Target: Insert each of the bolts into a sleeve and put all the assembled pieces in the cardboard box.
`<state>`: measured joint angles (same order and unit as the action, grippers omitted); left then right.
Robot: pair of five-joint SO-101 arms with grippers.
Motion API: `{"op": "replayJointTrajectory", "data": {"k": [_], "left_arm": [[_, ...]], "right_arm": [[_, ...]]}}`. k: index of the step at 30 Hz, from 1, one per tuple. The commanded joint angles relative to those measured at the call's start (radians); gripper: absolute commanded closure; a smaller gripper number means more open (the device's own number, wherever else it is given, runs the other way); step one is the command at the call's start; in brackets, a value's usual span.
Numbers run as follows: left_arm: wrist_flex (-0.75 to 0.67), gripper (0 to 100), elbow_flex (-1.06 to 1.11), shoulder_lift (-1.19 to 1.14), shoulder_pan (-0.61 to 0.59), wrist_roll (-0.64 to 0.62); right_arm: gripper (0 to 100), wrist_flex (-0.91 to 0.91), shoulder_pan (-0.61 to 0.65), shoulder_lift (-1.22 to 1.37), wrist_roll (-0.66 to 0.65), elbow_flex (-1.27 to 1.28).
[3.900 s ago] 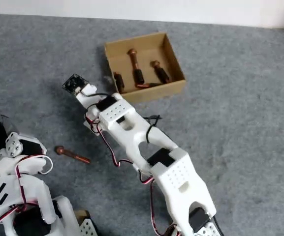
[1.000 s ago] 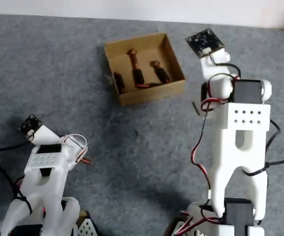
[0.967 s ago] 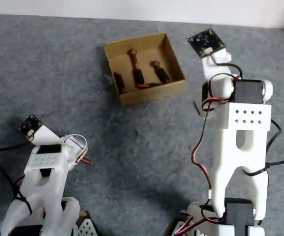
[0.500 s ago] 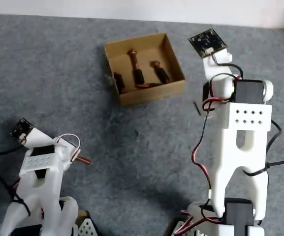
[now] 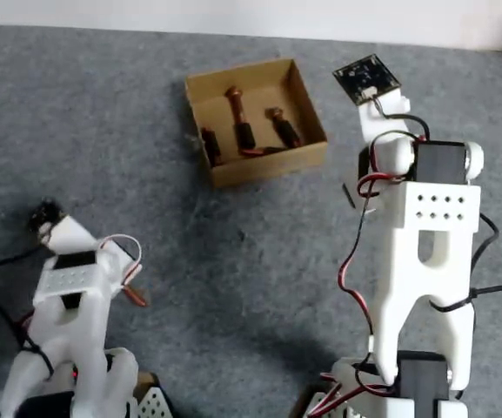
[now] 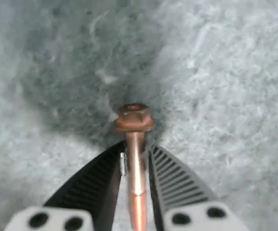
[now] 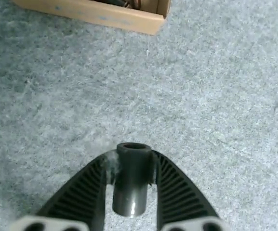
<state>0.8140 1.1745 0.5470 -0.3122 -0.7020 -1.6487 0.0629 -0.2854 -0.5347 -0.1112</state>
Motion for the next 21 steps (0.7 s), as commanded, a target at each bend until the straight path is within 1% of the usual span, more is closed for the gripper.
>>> {"op": "replayJointTrajectory", "data": {"k": [1,3,4,7,8,10,13,17,19,21], "left_arm": [[0.209,99,-0.260,0.012,0.045,0.167],[0.325,99,-0.435,0.012,0.074,0.264],[0.385,99,-0.535,0.012,0.091,0.293],[0.560,99,-0.865,0.012,0.139,0.327],[0.603,99,-0.972,0.012,0.153,0.345],[0.667,99,-1.167,0.012,0.180,0.393],[0.740,99,-1.414,0.012,0.220,0.446],[0.861,99,-1.632,0.012,0.229,0.466],[0.927,99,-1.693,0.013,0.225,0.468],[0.947,100,-1.725,0.053,0.225,0.468]], "right_arm": [[99.3,0.001,-0.010,-0.082,-0.008,-0.013],[99.3,0.004,-0.004,-0.133,-0.008,-0.013],[99.3,0.004,0.008,-0.162,-0.008,-0.013],[99.3,0.004,0.065,-0.262,-0.006,-0.007],[99.3,0.001,0.090,-0.298,0.000,-0.002],[99.3,0.004,0.131,-0.366,0.055,0.030],[99.3,0.039,0.193,-0.484,0.106,0.107],[99.3,0.128,0.298,-0.670,0.114,0.283],[99.3,0.194,0.357,-0.779,0.137,0.415],[99.3,0.272,0.398,-0.911,0.157,0.567]]}}
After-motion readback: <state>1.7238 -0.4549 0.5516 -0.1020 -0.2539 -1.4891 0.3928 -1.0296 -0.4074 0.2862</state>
